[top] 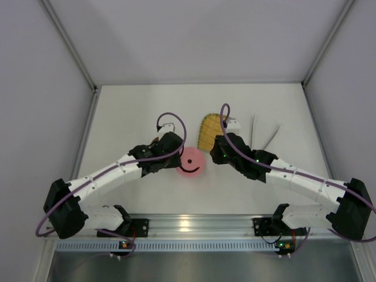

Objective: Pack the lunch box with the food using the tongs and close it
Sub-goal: Pick up the box lid from the center of the board, then close the box lid on the packing box.

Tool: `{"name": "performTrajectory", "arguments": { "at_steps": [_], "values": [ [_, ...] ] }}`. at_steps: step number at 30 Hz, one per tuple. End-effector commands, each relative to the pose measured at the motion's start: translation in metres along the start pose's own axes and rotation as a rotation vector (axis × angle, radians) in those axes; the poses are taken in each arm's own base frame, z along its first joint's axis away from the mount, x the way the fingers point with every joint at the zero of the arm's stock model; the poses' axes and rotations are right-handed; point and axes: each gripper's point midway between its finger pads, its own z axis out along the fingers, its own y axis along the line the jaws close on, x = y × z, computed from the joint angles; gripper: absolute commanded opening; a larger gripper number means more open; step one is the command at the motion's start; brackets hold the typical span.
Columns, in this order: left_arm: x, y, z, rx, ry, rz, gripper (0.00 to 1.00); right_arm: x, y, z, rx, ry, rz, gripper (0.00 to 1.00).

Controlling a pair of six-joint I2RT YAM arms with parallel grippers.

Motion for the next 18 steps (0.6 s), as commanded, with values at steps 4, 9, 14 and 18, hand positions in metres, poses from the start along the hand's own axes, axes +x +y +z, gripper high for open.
{"name": "performTrajectory", "arguments": {
  "at_steps": [4,9,14,18],
  "values": [
    [-0.039,0.018,-0.015,-0.018,-0.085,-0.065,0.18,-0.019,0.004,-0.011,-0.003,-0.033,-0.011,0.15],
    [-0.059,0.042,-0.016,-0.048,-0.111,-0.109,0.18,-0.019,0.006,-0.010,-0.004,-0.027,-0.018,0.15],
    [-0.073,0.061,-0.012,-0.059,-0.113,-0.145,0.18,-0.017,0.007,-0.006,-0.003,-0.017,-0.022,0.15],
    [-0.083,0.082,-0.007,-0.089,-0.120,-0.184,0.18,-0.015,0.009,-0.004,-0.007,-0.009,-0.029,0.15]
  ]
}}
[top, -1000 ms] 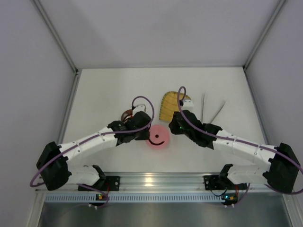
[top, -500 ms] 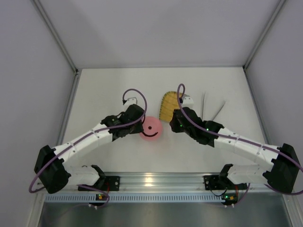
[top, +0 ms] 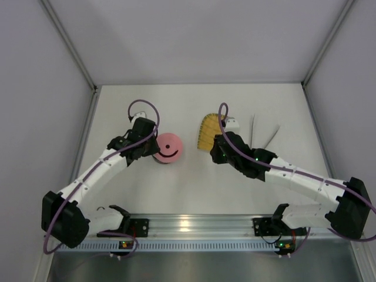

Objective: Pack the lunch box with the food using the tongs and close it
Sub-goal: Close the box lid on the packing box.

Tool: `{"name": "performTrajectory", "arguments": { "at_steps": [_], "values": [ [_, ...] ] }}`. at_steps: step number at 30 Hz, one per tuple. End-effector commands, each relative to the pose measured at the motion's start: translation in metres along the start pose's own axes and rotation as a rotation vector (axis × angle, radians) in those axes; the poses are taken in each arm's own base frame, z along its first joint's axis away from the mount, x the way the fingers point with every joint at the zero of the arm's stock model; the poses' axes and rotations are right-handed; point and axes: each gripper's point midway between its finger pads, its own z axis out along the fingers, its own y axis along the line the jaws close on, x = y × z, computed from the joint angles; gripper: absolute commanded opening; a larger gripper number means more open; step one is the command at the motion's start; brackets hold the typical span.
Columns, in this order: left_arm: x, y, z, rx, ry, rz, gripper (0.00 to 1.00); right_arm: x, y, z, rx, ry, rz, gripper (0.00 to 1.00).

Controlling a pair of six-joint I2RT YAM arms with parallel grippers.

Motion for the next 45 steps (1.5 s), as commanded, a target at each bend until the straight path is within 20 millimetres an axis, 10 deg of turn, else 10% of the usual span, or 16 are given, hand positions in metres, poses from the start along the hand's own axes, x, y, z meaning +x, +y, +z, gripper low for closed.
{"name": "performTrajectory", "arguments": {
  "at_steps": [1,45],
  "values": [
    [-0.025,-0.004,-0.005,0.048,-0.045,-0.015,0.19,-0.015,0.010,-0.002,-0.021,-0.025,-0.004,0.15],
    [-0.031,0.033,0.059,-0.036,0.029,-0.050,0.20,0.003,0.008,0.008,-0.025,0.012,-0.006,0.15]
  ]
}}
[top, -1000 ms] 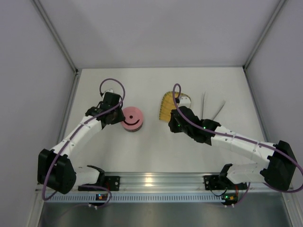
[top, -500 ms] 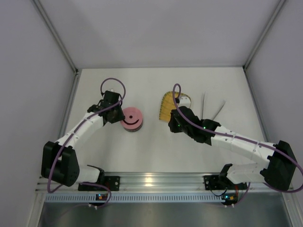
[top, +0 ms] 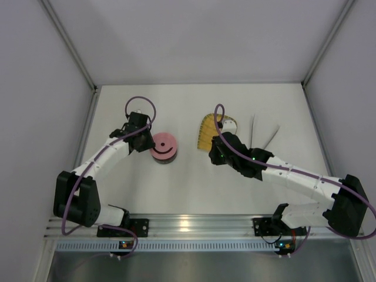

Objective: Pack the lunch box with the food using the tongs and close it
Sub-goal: Close the box lid on the packing box.

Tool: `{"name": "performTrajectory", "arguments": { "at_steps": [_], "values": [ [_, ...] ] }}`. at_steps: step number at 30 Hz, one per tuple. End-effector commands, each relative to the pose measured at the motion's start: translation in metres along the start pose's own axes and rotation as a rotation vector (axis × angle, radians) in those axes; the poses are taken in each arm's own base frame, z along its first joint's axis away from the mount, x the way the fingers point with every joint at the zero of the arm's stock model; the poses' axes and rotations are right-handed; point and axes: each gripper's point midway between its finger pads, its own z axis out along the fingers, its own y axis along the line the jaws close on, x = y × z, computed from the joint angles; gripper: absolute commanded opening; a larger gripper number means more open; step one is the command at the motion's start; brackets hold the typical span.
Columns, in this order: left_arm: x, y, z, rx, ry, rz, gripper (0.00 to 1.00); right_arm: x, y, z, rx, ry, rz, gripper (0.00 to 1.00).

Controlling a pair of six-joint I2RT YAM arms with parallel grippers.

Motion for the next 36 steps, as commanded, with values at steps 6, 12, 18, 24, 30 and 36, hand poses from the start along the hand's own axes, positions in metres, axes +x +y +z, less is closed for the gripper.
{"name": "performTrajectory", "arguments": {
  "at_steps": [6,12,18,24,30,36],
  "values": [
    [-0.012,-0.004,0.004,0.014,-0.037,0.007,0.23,-0.007,0.007,0.001,-0.022,-0.027,0.014,0.15],
    [-0.008,0.001,0.008,-0.006,-0.030,0.006,0.29,-0.006,0.007,0.003,-0.024,-0.022,0.013,0.15],
    [-0.002,0.005,0.011,-0.016,-0.017,0.003,0.42,-0.005,0.007,0.003,-0.025,-0.019,0.013,0.15],
    [0.003,0.009,0.012,-0.025,-0.012,0.000,0.50,-0.003,0.008,0.006,-0.027,-0.016,0.014,0.16],
    [0.005,0.012,0.010,-0.034,-0.012,-0.001,0.52,-0.003,0.009,0.006,-0.032,-0.012,0.015,0.16],
    [0.015,0.018,0.011,-0.044,0.003,-0.003,0.52,-0.002,0.012,0.009,-0.035,-0.003,0.005,0.17]
  ]
}}
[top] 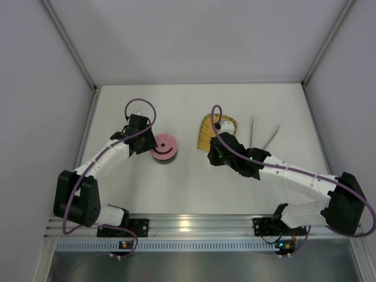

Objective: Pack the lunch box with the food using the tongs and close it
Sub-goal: Close the box lid on the packing box.

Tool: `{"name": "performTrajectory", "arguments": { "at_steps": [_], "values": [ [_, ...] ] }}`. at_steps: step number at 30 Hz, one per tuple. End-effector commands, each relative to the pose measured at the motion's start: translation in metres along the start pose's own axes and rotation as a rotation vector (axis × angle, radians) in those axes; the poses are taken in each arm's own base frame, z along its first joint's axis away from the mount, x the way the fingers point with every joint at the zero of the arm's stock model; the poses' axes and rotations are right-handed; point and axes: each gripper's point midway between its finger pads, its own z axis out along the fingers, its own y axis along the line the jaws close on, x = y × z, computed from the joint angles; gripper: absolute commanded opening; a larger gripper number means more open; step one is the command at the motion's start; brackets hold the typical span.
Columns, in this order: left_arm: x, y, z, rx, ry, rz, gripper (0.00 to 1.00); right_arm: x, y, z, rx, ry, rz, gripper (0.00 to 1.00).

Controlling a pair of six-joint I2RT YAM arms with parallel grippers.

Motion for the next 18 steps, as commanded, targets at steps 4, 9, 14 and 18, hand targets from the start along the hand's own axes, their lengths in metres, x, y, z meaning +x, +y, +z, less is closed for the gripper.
{"name": "performTrajectory", "arguments": {
  "at_steps": [4,9,14,18],
  "values": [
    [0.019,0.020,0.000,-0.044,0.019,-0.001,0.52,-0.010,0.015,0.007,-0.044,-0.024,0.009,0.16],
    [0.029,0.023,0.001,-0.039,0.035,-0.006,0.52,-0.011,0.022,0.012,-0.059,-0.013,0.002,0.17],
    [0.035,0.026,0.003,-0.044,0.045,-0.008,0.52,-0.023,0.041,0.024,-0.086,-0.007,-0.023,0.16],
    [0.037,0.026,0.004,-0.039,0.050,-0.008,0.52,-0.038,0.079,0.035,-0.204,0.004,-0.029,0.16]
  ]
}}
